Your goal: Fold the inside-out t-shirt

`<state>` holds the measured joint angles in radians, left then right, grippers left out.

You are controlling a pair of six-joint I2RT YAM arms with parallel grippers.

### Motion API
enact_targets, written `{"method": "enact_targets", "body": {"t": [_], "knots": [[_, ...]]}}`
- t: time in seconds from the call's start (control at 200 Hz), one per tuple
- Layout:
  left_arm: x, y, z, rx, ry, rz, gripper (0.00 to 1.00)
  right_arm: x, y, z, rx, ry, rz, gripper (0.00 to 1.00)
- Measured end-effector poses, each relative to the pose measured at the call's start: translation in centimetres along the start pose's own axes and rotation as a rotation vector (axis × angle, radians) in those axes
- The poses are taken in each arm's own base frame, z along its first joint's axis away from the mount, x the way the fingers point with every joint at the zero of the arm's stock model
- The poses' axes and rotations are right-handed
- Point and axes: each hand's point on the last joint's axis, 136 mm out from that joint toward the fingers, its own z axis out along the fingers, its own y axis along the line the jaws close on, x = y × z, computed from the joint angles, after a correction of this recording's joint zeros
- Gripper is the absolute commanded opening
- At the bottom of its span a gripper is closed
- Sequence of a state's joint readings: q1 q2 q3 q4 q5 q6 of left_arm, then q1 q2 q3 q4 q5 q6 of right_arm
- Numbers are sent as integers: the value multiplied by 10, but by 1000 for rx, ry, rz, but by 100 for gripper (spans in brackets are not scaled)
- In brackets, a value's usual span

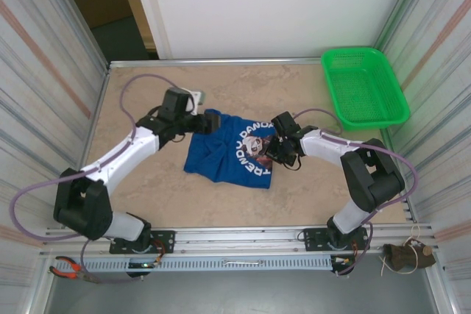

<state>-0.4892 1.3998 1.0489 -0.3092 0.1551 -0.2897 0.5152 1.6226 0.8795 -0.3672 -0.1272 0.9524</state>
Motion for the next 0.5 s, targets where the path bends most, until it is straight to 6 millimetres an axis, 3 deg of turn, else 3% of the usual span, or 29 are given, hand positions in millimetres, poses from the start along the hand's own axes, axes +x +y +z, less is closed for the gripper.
{"method": "enact_targets", "body": {"t": [0.065, 0.135, 0.281, 0.366, 0.421, 0.501], "knots": [[15, -22, 4, 10, 36, 67, 77, 0, 0, 0, 1, 0, -2, 0], [34, -29, 16, -10, 96, 113, 78, 0, 0, 0, 0, 0, -2, 0], [79, -15, 49, -121, 244, 176, 78, 0, 0, 0, 1, 0, -2, 0], [93, -2, 59, -174, 293, 187, 76, 0, 0, 0, 1, -1, -2, 0], [98, 4, 62, -203, 306, 190, 64, 0, 0, 0, 1, -1, -2, 0], [101, 10, 62, -230, 310, 193, 34, 0, -1, 0, 1, -1, -1, 0]]}}
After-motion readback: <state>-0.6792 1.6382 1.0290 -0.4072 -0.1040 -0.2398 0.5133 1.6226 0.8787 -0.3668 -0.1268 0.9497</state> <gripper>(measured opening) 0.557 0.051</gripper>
